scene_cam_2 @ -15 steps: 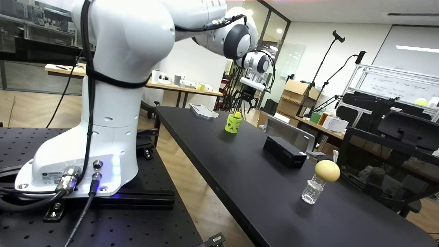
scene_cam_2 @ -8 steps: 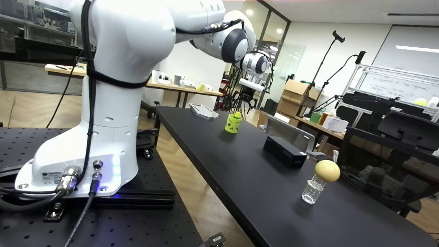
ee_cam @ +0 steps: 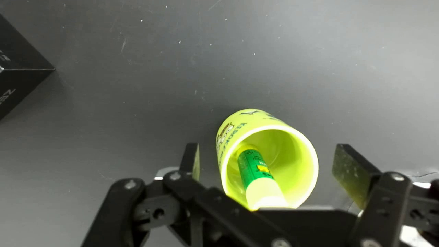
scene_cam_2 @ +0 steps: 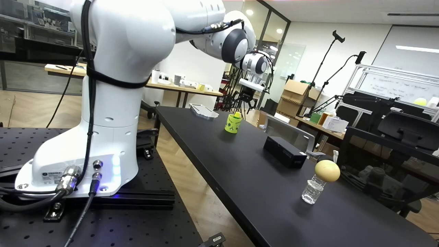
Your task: Take the yellow and green glue stick out of the yellow mug and place it on the black box
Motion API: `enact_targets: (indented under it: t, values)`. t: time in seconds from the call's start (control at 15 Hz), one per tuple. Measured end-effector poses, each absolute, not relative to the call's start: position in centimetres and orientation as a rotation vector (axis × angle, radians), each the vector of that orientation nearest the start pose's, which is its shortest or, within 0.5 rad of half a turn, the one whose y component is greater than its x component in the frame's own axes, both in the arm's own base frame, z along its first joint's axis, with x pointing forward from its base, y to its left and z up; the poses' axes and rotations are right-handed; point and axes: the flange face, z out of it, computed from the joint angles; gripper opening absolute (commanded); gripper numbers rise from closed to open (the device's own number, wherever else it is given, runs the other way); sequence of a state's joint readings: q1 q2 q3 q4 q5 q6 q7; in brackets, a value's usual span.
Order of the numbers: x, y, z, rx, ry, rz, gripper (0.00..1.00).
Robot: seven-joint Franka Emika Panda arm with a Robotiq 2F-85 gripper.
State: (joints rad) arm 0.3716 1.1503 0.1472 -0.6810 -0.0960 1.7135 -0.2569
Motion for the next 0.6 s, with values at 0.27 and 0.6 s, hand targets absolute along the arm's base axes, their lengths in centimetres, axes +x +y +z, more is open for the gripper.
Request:
enact_targets:
  t: [0.27,0.6]
  values:
    - [71.6,33.2,24.9,-2.907,-1.095,0.188,1.0]
    - [71.9,34.0,24.2,-2.894,-1.121,0.116,1.0]
